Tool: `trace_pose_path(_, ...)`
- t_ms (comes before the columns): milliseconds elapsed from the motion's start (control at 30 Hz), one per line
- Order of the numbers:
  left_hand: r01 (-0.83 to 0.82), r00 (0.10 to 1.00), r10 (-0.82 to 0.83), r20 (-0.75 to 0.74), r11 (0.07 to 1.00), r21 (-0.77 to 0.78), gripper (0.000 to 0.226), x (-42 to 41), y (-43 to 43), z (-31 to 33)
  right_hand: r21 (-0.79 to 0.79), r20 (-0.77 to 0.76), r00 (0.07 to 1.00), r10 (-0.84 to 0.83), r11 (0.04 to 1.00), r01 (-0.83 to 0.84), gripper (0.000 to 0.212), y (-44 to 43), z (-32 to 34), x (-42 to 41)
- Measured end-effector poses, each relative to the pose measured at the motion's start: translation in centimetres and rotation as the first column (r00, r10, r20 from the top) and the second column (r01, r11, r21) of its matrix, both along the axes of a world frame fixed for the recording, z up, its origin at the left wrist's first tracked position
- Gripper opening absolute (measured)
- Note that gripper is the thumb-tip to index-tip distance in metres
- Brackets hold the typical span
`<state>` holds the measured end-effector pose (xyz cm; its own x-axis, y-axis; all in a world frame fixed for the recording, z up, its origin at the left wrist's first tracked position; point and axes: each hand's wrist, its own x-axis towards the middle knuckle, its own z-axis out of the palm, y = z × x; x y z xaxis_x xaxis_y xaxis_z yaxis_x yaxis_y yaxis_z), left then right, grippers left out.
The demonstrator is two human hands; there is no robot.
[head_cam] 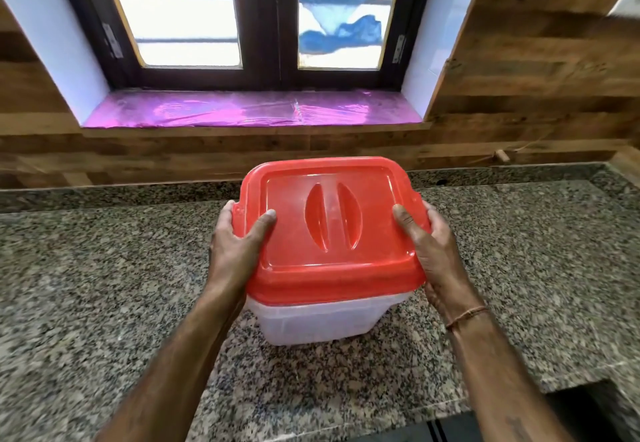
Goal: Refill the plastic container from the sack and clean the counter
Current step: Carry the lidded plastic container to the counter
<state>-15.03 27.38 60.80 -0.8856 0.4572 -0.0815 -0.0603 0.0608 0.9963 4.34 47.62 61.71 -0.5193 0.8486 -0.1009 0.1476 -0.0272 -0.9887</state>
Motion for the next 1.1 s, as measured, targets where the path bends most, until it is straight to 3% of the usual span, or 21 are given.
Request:
trace_pose_path(133, 0.003, 1.0, -0.003, -0.017, 1.0, 0.017, 0.063, 0.5, 1.9, 1.8, -0.174, -0.155, 0.988, 0.016, 0.984, -0.044, 0.071, 2.3, 1.9, 1.1)
trace_pose_path(233, 0.016, 0.999, -0.016, -0.036, 1.0, -0.001, 0.07, 1.9, 4.8, 2.2, -0.23, -0.213, 0.977, -0.006, 0.972, -0.044, 0.062, 5.3, 2.5, 2.5)
trace_pose_path(333, 0.047, 0.999, -0.047, -0.023, 0.999, 0.015, 0.058, 4.0, 8.6, 1.9, -0.26, -0.235, 0.971, -0.034, 0.965, -0.029, 0.054, 8.9, 2.2, 4.8)
trace_pose_path(467, 0.087, 0.995, -0.088, -0.052, 0.996, -0.023, 0.088, 7.6, 14.3, 1.0, -0.274, -0.24, 0.97, -0.048, 0.961, -0.02, 0.066, 15.4, 0.6, 9.4)
trace_pose_path(633, 0.117, 0.991, -0.131, -0.033, 0.955, -0.274, 0.106, 12.3, 20.2, -2.2, -0.304, -0.259, 0.957, -0.128, 0.951, 0.045, 0.061, 24.3, -2.4, 15.3)
trace_pose_path(700, 0.069, 0.99, -0.115, -0.085, 0.903, -0.425, 0.099, 13.7, 21.5, -3.0, -0.316, -0.249, 0.959, -0.138, 0.947, 0.055, 0.057, 27.0, -4.2, 16.8)
trace_pose_path(800, 0.005, 0.98, -0.115, -0.165, 0.834, -0.552, 0.067, 14.6, 22.4, -4.2, -0.347, -0.222, 0.965, -0.137, 0.936, 0.053, 0.054, 29.8, -7.6, 18.1)
trace_pose_path(867, -0.031, 0.968, -0.126, -0.215, 0.795, -0.606, 0.052, 14.4, 22.5, -4.4, -0.361, -0.195, 0.972, -0.134, 0.931, 0.055, 0.061, 30.4, -9.7, 18.1)
trace_pose_path(1000, -0.078, 0.954, -0.138, -0.265, 0.74, -0.669, 0.054, 14.4, 22.5, -4.4, -0.402, -0.096, 0.993, -0.074, 0.915, 0.03, 0.102, 30.3, -14.4, 17.4)
trace_pose_path(1067, -0.091, 0.944, -0.158, -0.29, 0.719, -0.689, 0.056, 14.4, 22.5, -4.3, -0.405, -0.063, 0.996, -0.069, 0.913, 0.037, 0.105, 29.7, -16.9, 16.9)
trace_pose_path(1100, -0.1, 0.94, -0.165, -0.299, 0.703, -0.704, 0.056, 14.4, 22.6, -4.3, -0.39, -0.038, 0.997, -0.069, 0.92, 0.049, 0.097, 29.4, -17.7, 16.8)
